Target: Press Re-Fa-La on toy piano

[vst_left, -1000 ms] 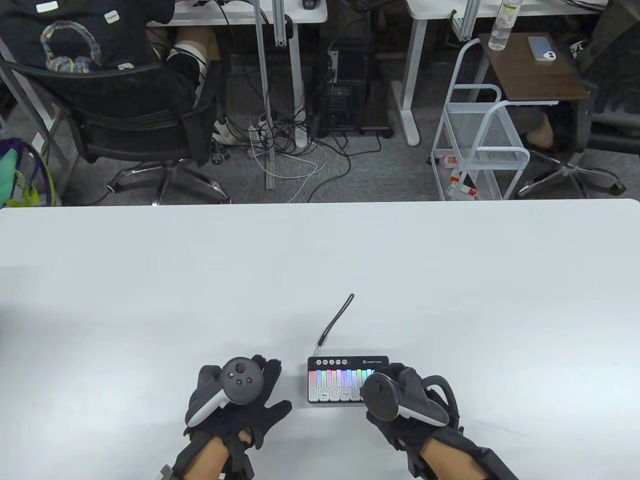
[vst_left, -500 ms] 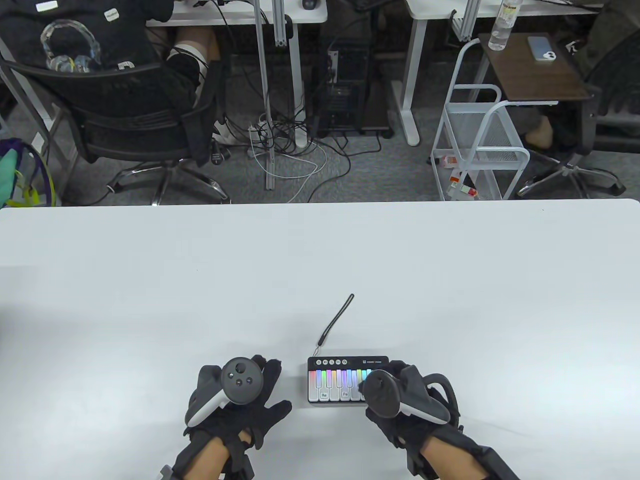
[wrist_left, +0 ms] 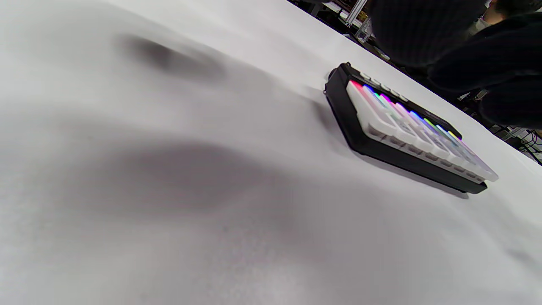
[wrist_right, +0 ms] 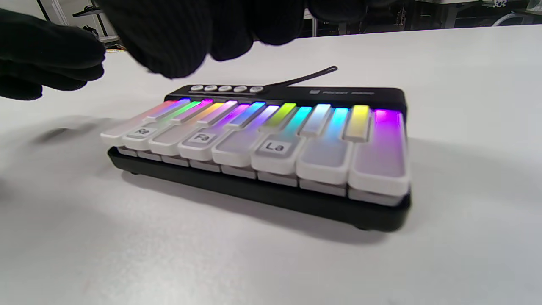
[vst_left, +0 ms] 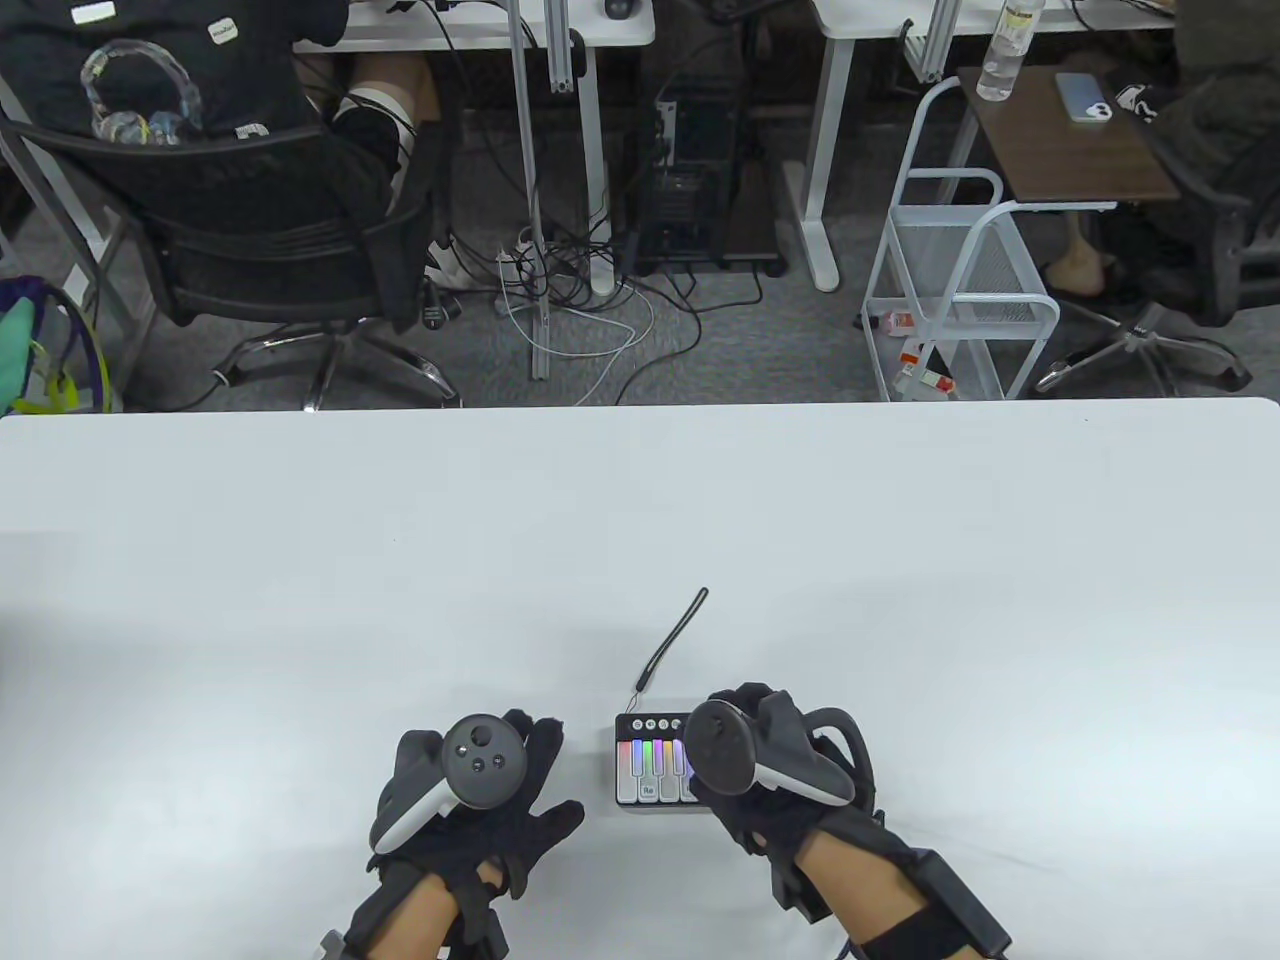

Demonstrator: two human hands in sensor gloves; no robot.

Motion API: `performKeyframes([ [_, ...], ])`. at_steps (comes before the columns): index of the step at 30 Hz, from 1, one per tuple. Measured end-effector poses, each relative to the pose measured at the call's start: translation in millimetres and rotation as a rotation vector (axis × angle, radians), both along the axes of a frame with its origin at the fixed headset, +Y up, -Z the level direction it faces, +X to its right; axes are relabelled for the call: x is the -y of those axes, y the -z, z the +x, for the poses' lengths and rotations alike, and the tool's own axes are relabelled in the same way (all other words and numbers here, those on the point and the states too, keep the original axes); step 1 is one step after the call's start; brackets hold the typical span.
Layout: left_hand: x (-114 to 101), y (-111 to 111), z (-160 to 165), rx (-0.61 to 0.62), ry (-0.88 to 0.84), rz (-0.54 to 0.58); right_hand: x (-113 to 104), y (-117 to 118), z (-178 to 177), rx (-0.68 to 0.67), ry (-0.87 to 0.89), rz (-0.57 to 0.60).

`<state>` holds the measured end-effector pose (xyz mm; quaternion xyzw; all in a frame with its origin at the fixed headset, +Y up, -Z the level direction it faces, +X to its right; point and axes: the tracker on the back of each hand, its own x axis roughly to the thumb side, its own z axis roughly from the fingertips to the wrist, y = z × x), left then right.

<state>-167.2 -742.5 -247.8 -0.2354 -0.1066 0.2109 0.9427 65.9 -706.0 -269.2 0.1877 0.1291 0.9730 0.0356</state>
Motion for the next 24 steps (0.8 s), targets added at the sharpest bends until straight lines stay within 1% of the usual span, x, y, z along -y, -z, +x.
performKeyframes([
  [6,0,0,0,0.003,-0.001,0.001,3,13,-18,-0.001,-0.029,-0.016],
  [13,0,0,0,0.003,-0.003,0.004,11,24,-38,-0.013,-0.067,-0.038],
  [18,0,0,0,0.005,-0.004,0.005,18,28,-47,-0.013,-0.079,-0.052],
  [24,0,1,0,0.004,-0.004,0.007,22,29,-50,-0.014,-0.083,-0.045],
])
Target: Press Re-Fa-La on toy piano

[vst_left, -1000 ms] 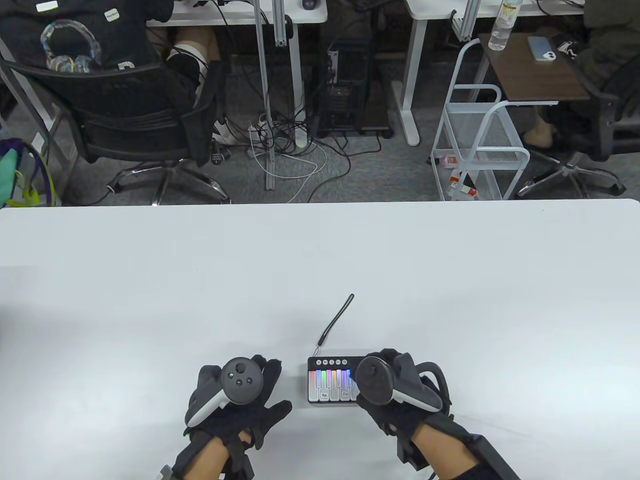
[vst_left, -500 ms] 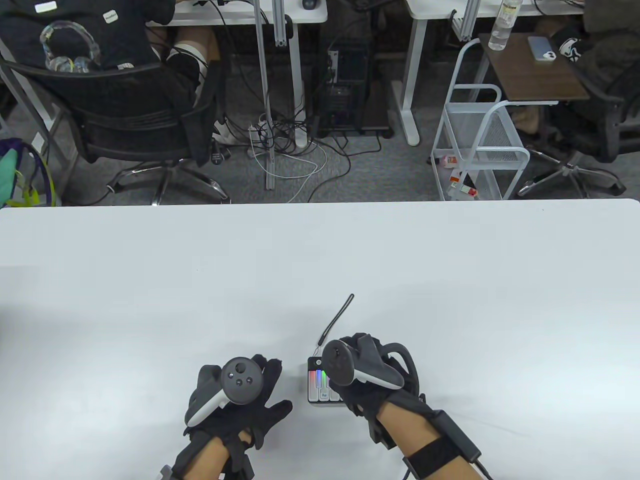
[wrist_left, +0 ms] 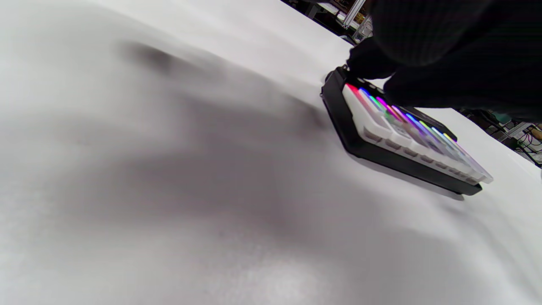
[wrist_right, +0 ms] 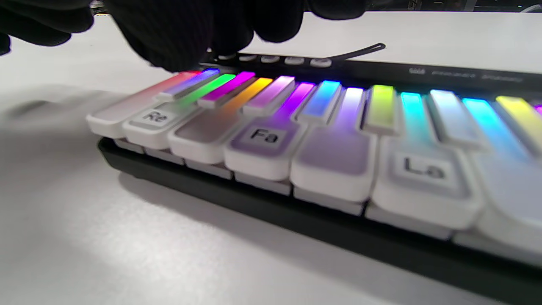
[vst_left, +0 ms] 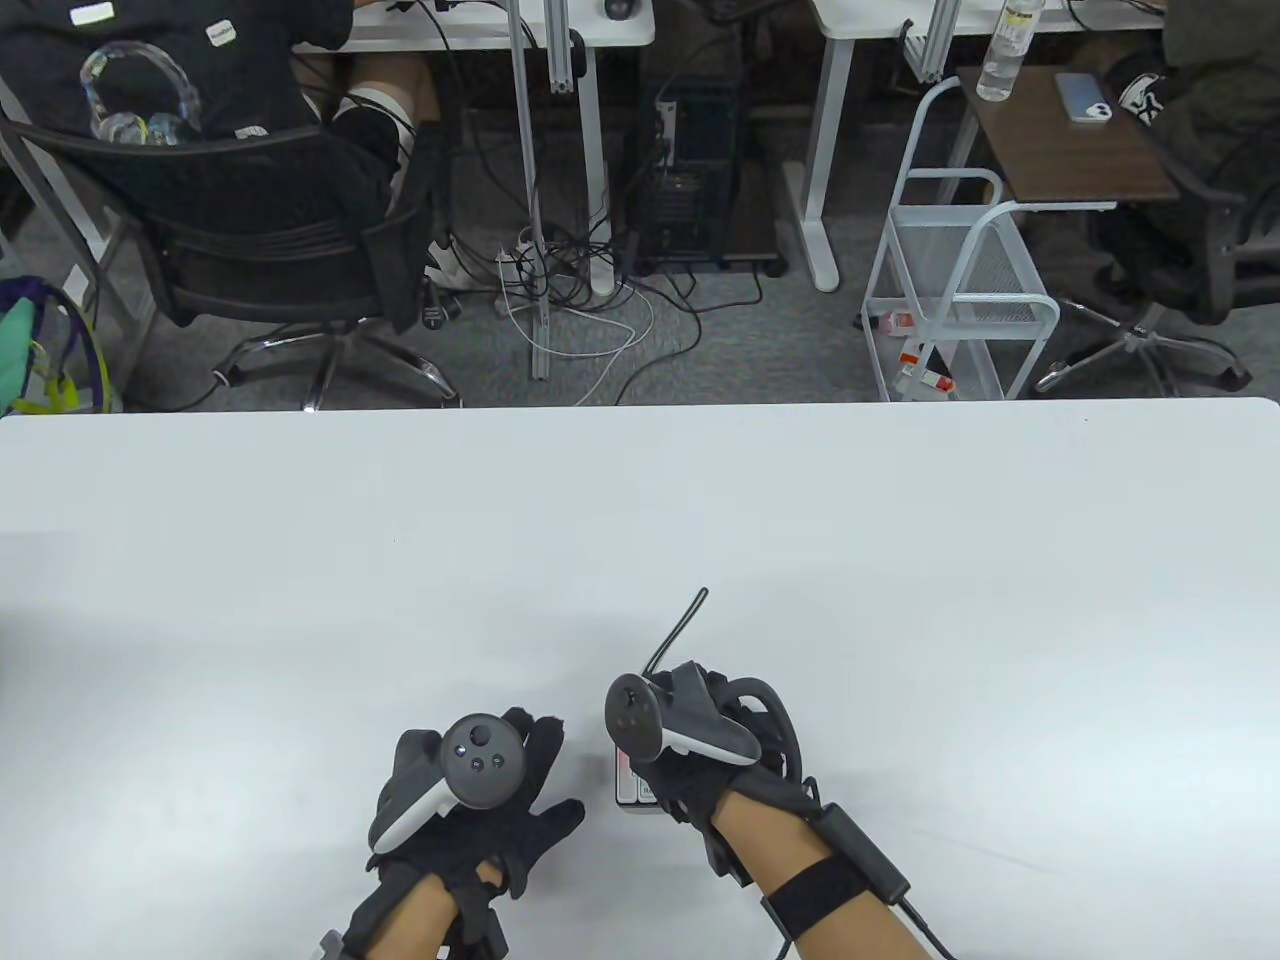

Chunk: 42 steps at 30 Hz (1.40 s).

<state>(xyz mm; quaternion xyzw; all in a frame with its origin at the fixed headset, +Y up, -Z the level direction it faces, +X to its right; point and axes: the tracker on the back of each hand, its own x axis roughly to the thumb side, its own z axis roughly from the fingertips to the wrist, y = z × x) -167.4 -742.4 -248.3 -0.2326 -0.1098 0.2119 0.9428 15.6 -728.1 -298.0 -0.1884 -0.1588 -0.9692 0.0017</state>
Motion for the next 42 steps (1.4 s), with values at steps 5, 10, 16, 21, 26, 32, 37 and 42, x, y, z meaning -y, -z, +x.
performKeyframes([
  [5,0.0,0.0,-0.1,0.000,0.001,0.000,-0.8,0.0,0.8,0.007,0.003,-0.001],
  [10,0.1,-0.1,-0.1,0.000,0.001,0.000,-0.4,-0.5,0.2,0.016,0.009,-0.008],
  [16,0.0,-0.1,-0.3,-0.001,0.000,0.000,-0.8,-0.4,-1.6,0.013,-0.003,-0.003],
  [21,0.0,-0.1,-0.1,0.000,0.001,0.000,-0.9,-0.5,-1.7,0.015,-0.001,-0.004],
  [26,-0.2,-0.2,0.0,0.000,0.001,-0.001,-0.8,-1.1,-2.3,0.013,-0.010,-0.003],
  [32,-0.2,-0.2,0.0,0.000,0.001,-0.001,0.0,-1.0,-2.1,0.020,0.002,-0.009],
  [37,-0.4,-0.5,-0.1,0.000,0.003,-0.004,0.0,-1.1,-2.7,0.019,-0.002,-0.004],
  [42,-0.7,-0.6,0.1,0.001,0.004,-0.005,0.2,-1.1,-2.8,0.020,-0.003,-0.006],
])
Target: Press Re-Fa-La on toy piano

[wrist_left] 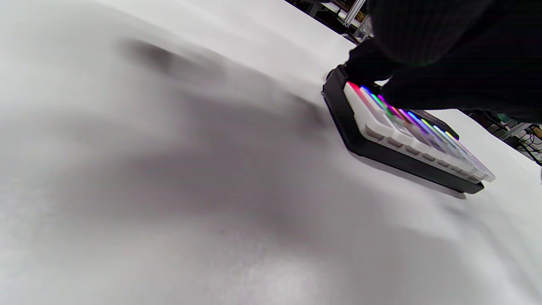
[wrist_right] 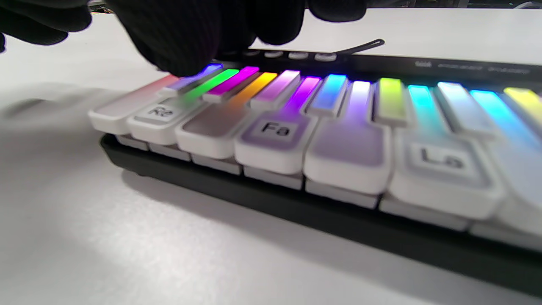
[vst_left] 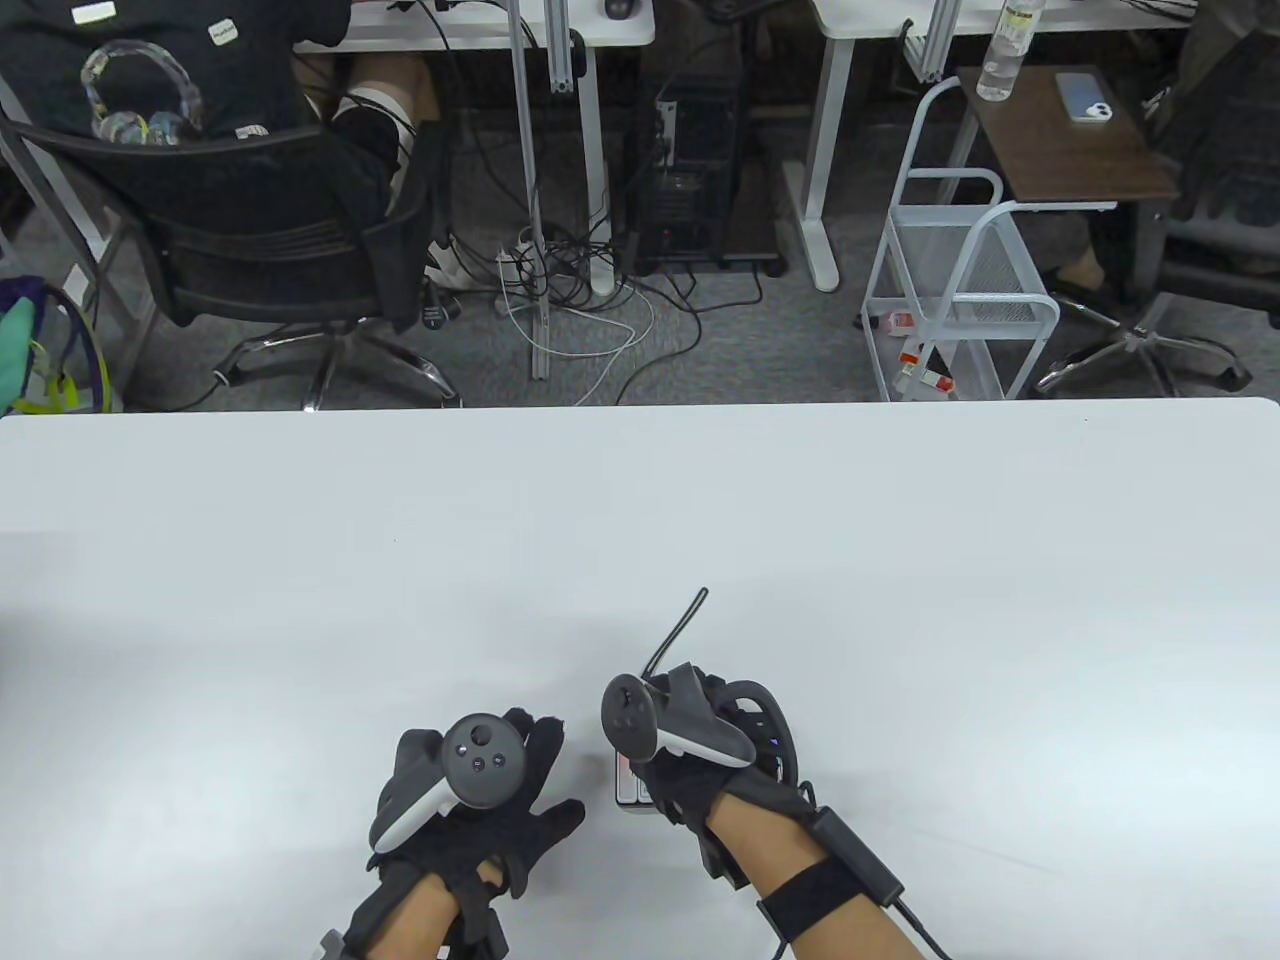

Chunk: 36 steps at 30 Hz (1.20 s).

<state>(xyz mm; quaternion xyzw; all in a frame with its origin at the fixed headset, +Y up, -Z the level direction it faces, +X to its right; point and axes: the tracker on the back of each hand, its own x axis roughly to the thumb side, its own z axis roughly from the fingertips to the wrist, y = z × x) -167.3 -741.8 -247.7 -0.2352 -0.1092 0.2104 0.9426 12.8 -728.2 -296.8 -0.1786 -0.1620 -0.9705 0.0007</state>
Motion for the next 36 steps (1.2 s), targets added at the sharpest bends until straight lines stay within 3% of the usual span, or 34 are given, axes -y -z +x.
performKeyframes([
  [36,0.3,0.0,0.9,0.002,0.000,-0.003,0.3,-0.4,-1.3,0.006,-0.026,-0.005],
])
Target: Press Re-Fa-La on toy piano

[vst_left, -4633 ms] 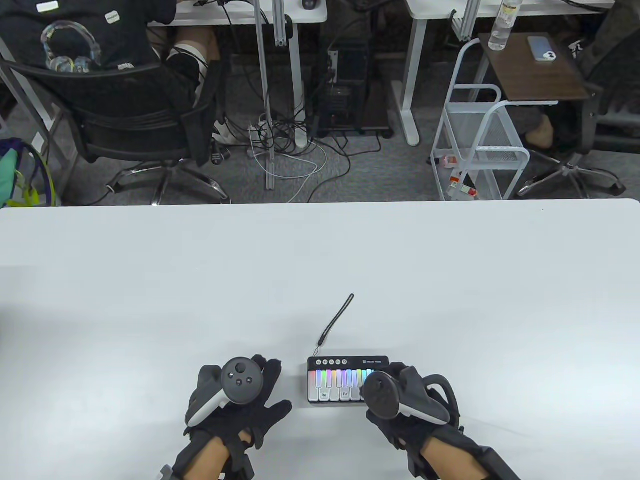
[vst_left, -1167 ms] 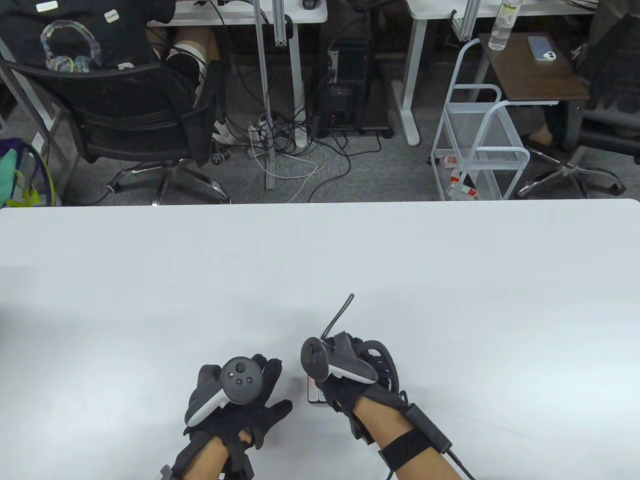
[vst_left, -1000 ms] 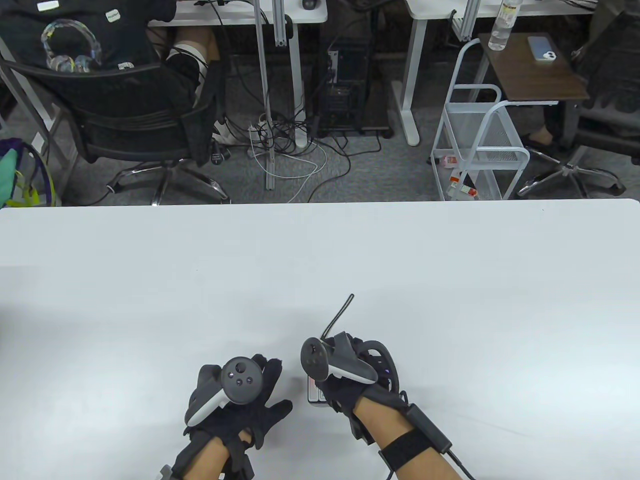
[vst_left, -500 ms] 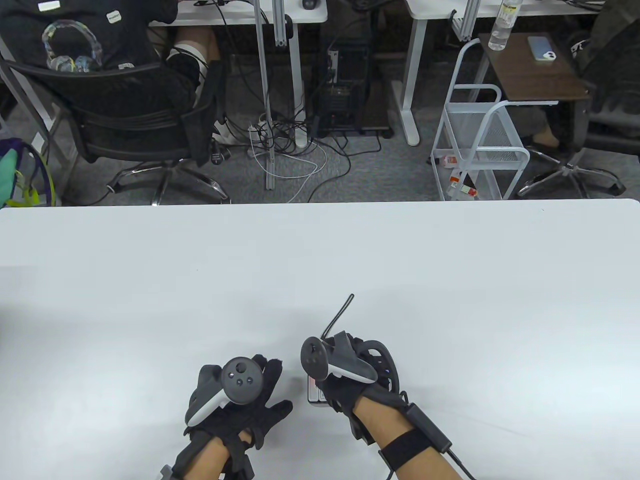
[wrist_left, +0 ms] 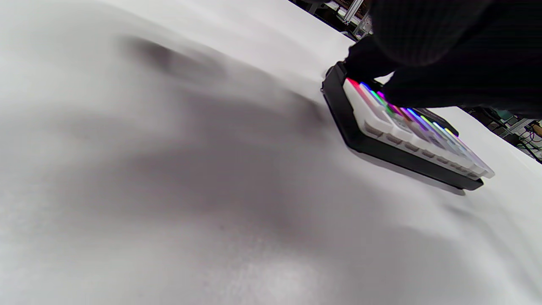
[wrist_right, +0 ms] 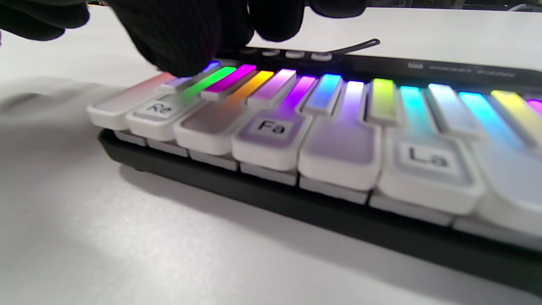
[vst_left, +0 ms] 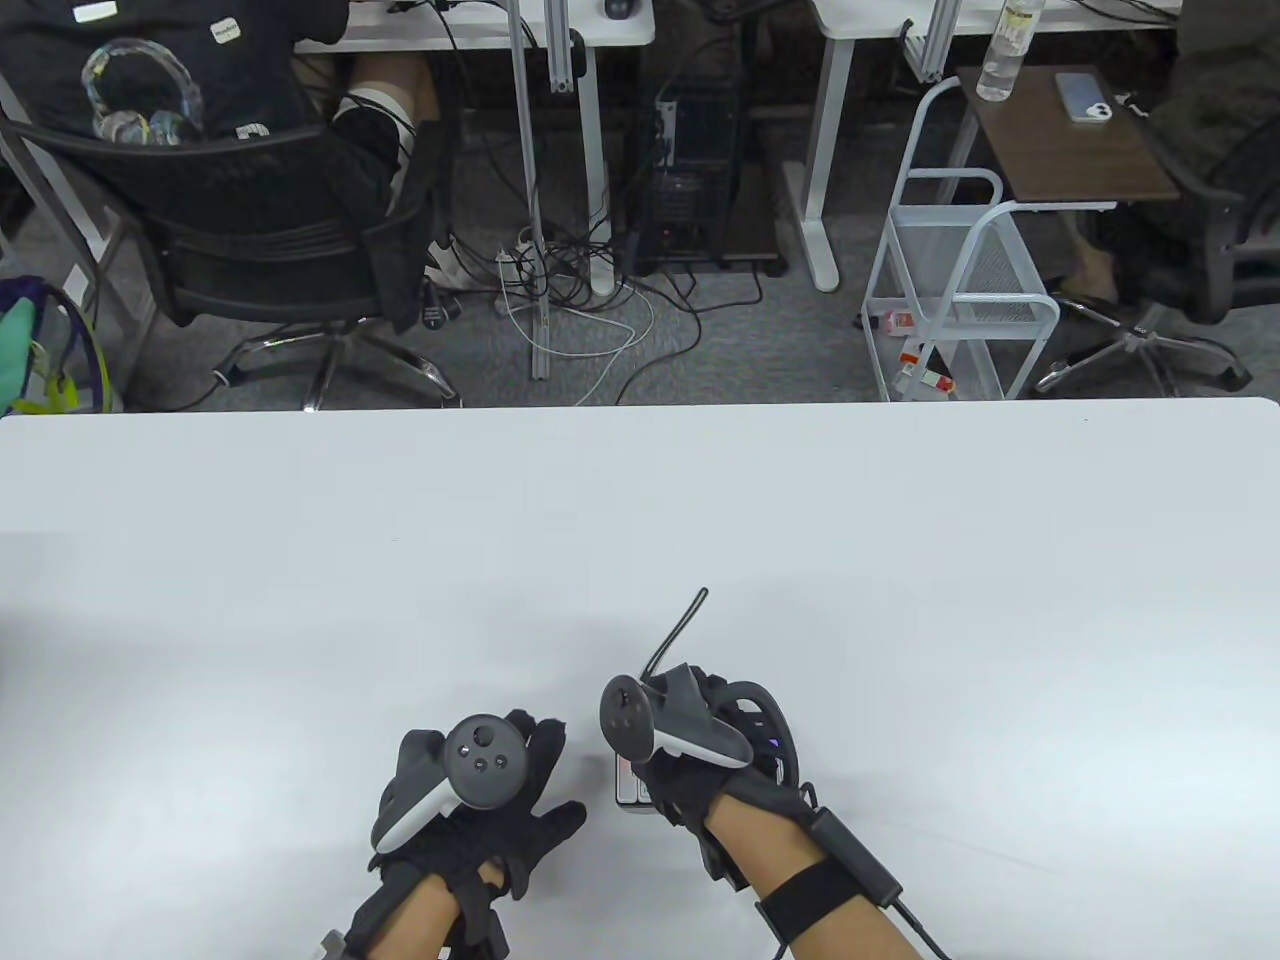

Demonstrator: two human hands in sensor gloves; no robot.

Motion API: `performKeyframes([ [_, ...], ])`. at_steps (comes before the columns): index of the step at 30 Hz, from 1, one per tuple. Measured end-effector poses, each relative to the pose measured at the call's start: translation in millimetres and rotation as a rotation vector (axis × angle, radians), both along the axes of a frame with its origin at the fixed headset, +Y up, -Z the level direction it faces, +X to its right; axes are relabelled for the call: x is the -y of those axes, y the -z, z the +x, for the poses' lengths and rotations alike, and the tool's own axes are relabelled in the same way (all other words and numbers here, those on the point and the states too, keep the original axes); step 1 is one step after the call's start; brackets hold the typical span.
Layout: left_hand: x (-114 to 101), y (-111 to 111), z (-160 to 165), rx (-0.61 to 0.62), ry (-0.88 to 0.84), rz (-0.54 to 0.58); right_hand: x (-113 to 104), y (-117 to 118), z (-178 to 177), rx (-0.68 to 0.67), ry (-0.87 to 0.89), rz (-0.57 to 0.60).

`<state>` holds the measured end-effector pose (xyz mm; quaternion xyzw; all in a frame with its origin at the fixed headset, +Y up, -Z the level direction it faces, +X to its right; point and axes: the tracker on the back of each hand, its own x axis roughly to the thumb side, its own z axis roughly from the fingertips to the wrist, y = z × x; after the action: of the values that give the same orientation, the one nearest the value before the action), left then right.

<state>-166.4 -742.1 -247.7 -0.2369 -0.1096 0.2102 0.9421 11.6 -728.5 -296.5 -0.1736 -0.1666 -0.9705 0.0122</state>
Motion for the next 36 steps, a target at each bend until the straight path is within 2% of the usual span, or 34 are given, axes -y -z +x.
performKeyframes([
  [24,-3,-2,1,0.007,-0.007,0.004,1,-1,5,0.034,-0.028,-0.051],
  [29,-2,-2,1,0.007,-0.011,0.004,-7,-8,21,0.037,0.025,-0.052],
  [36,-2,-2,1,0.005,-0.012,0.003,-28,-18,67,0.087,0.084,-0.034],
])
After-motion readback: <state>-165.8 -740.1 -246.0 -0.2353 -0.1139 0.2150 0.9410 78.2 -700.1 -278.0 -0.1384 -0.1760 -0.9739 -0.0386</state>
